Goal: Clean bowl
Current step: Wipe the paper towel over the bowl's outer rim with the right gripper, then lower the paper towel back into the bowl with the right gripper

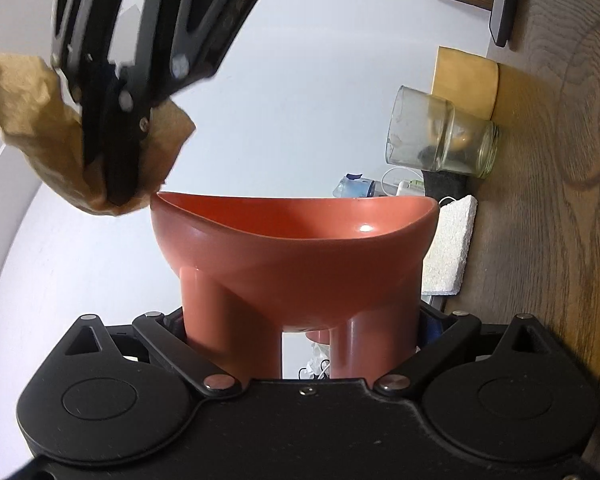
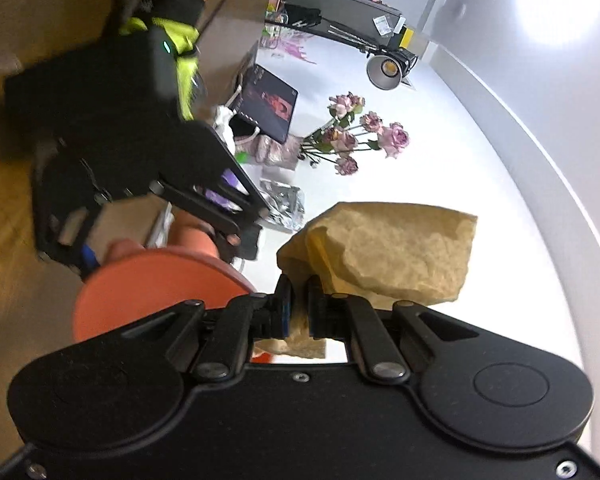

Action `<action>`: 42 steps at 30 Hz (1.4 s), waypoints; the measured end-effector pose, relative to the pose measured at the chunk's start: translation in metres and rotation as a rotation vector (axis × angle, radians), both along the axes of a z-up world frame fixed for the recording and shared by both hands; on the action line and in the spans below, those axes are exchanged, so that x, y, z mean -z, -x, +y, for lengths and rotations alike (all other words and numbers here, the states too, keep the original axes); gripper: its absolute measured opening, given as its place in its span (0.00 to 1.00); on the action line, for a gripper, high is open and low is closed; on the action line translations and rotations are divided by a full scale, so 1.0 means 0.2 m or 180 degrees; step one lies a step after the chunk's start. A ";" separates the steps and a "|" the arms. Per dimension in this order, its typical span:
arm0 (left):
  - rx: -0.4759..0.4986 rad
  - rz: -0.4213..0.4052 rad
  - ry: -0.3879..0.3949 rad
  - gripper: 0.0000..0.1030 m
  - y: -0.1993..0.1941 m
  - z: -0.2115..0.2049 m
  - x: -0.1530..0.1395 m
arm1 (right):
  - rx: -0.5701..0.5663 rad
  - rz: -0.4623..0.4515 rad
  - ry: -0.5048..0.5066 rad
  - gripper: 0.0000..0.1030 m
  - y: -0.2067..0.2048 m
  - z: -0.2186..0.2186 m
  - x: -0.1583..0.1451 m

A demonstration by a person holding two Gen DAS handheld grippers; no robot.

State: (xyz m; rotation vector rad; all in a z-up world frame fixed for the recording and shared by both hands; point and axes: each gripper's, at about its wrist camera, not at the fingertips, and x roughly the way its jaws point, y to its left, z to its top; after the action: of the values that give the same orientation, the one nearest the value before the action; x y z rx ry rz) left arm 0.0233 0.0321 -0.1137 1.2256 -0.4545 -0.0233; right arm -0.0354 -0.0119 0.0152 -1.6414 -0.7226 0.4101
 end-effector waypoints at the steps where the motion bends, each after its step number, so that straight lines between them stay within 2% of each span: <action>1: 0.0000 -0.0008 -0.0004 0.94 0.02 0.00 0.01 | 0.0025 -0.0018 0.0009 0.07 -0.02 -0.01 -0.01; 5: 0.0003 -0.0018 -0.0011 0.94 0.00 -0.04 0.03 | 0.0155 -0.0037 0.0054 0.07 -0.12 0.00 -0.04; 11: 0.0059 0.0037 0.0017 0.94 0.00 -0.05 0.03 | 0.0480 0.0119 0.0011 0.07 -0.29 0.02 -0.07; 17: 0.0074 -0.0002 -0.0002 0.94 0.02 -0.03 0.03 | 0.0671 0.0144 0.0140 0.07 -0.37 -0.06 -0.01; 22: 0.0121 0.0133 0.0065 0.94 0.03 -0.02 0.01 | 0.0833 0.0269 0.0280 0.07 -0.44 -0.11 0.07; 34: 0.0127 0.0148 0.0072 0.94 0.03 -0.02 0.01 | 0.0979 0.0665 0.0600 0.07 -0.40 -0.19 0.28; 42: 0.0105 0.0129 0.0064 0.94 0.02 -0.03 0.01 | 0.0841 0.0900 0.0895 0.07 -0.26 -0.20 0.43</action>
State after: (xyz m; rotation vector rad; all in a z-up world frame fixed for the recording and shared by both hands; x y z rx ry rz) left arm 0.0185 0.0263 -0.1158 1.1958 -0.4387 -0.0716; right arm 0.0171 -0.0511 -0.0704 -1.8645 -0.2387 0.5569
